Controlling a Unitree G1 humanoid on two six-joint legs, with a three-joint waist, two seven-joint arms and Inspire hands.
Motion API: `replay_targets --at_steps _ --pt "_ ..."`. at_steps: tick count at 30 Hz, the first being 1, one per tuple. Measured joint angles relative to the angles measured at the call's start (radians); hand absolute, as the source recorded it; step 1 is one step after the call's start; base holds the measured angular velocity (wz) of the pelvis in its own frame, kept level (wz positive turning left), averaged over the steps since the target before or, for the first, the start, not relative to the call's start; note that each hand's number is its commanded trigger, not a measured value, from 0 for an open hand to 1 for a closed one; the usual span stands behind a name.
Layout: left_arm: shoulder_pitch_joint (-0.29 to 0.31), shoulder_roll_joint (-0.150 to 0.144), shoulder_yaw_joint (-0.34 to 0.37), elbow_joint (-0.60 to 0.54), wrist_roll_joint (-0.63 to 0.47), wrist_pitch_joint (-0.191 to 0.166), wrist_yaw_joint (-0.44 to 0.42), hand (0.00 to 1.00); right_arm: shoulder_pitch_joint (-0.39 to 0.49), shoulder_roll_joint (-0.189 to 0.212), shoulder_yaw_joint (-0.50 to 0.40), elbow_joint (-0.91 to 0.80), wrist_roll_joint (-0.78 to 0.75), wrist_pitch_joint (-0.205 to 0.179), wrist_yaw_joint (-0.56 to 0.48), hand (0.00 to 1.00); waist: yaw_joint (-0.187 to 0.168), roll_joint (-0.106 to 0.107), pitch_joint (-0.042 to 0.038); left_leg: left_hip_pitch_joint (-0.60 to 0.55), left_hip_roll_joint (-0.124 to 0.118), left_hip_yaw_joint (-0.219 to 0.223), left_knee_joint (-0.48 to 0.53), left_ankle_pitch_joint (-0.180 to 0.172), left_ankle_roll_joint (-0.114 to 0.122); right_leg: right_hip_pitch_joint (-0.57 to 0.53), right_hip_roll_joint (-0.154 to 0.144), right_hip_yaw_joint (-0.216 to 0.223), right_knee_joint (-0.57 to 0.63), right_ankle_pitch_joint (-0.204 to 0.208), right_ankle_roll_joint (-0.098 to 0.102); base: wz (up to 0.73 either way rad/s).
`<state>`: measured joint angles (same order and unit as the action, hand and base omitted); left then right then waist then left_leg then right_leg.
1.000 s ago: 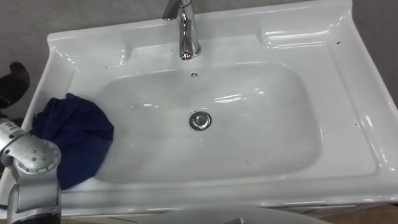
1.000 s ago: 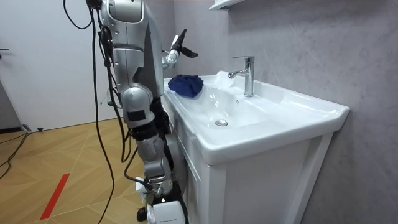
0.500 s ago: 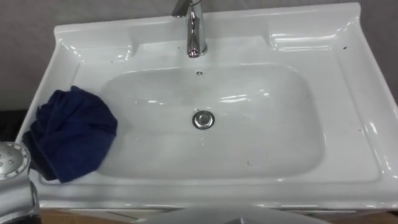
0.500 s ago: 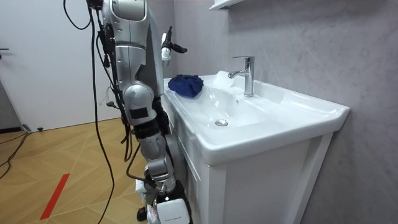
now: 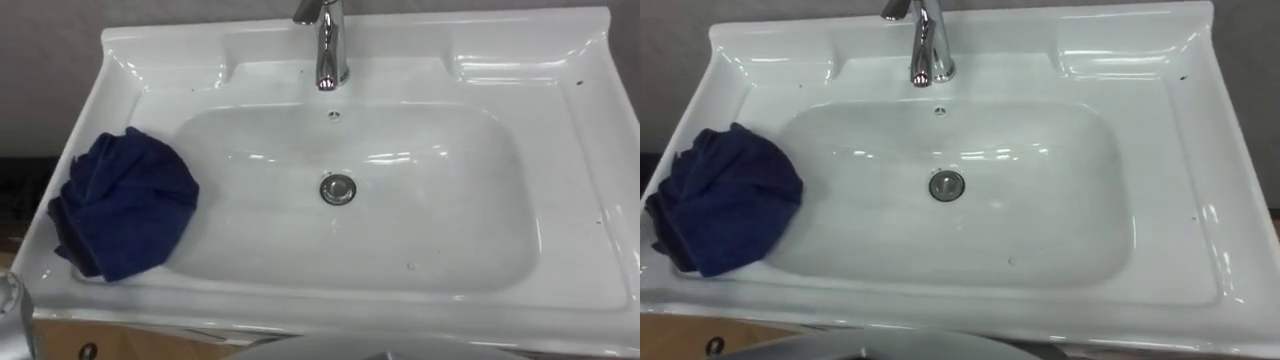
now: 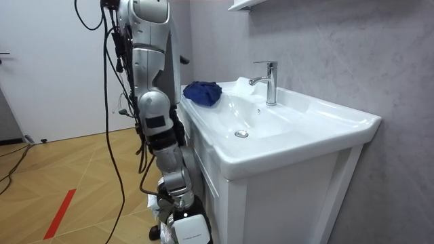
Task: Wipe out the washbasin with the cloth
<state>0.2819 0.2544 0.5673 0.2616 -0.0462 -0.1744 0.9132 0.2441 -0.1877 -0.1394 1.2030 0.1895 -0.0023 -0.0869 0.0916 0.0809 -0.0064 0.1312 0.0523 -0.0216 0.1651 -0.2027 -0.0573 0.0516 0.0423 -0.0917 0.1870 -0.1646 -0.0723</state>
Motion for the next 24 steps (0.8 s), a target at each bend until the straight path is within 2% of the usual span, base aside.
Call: replay_targets --at_steps 2,5,7,12,15,19,21,24 --pt "0.013 -0.011 0.0 0.043 -0.041 0.001 0.0 0.0 0.0 0.001 0.001 -0.001 0.003 0.007 0.002 0.0 0.003 -0.005 -0.0017 -0.001 -0.002 -0.012 0.001 0.0 0.0 0.001 -0.003 -0.01 0.002 -0.001 0.001 0.16" --pt "0.033 -0.022 -0.002 0.082 -0.074 0.0 0.017 0.0 0.008 0.006 0.006 -0.002 0.001 0.009 0.003 0.0 0.027 -0.015 -0.0054 -0.008 -0.006 -0.029 0.001 0.002 0.004 0.0 -0.008 -0.022 0.005 -0.003 0.005 0.19" --pt "0.048 -0.027 -0.012 0.125 -0.098 -0.002 0.027 0.0 0.007 0.006 0.012 -0.001 0.012 0.014 0.002 0.0 0.027 -0.017 -0.0045 -0.017 -0.012 -0.038 0.001 0.004 0.015 -0.01 -0.011 -0.021 0.018 -0.01 0.014 0.16" --pt "0.079 -0.051 -0.032 0.264 -0.218 -0.002 0.045 0.0 0.007 0.001 0.054 0.015 0.017 0.02 -0.001 0.0 0.042 -0.015 -0.0066 -0.023 -0.014 -0.043 -0.004 0.002 0.02 -0.007 -0.017 -0.037 0.018 -0.004 0.009 0.03" --pt "0.081 -0.078 -0.037 0.348 -0.31 -0.002 0.067 0.0 0.01 -0.002 0.092 0.016 0.018 0.027 0.002 0.0 0.051 -0.018 -0.0046 -0.025 -0.016 -0.047 -0.004 0.002 0.02 -0.008 -0.021 -0.051 0.02 -0.004 0.009 0.03" --pt "0.089 -0.086 -0.064 0.426 -0.376 -0.001 0.076 0.0 0.011 -0.002 0.1 0.017 0.011 0.042 0.003 0.0 0.053 -0.023 -0.0014 -0.026 -0.017 -0.049 -0.003 0.001 0.021 -0.009 -0.022 -0.047 0.022 -0.004 0.009 0.0" --pt "0.099 -0.088 -0.086 0.455 -0.429 -0.001 0.078 0.0 0.01 -0.002 0.101 0.012 0.001 0.047 0.003 0.0 0.05 -0.024 -0.0025 -0.032 -0.017 -0.049 -0.001 0.001 0.021 -0.013 -0.022 -0.047 0.022 -0.004 0.009 0.0" --pt "0.113 -0.089 -0.136 0.531 -0.424 -0.001 0.076 0.0 0.011 -0.002 0.103 0.017 0.001 0.048 0.007 0.0 0.048 -0.027 -0.0049 -0.031 -0.018 -0.048 -0.002 0.001 0.021 -0.015 -0.023 -0.048 0.022 -0.004 0.009 0.0"
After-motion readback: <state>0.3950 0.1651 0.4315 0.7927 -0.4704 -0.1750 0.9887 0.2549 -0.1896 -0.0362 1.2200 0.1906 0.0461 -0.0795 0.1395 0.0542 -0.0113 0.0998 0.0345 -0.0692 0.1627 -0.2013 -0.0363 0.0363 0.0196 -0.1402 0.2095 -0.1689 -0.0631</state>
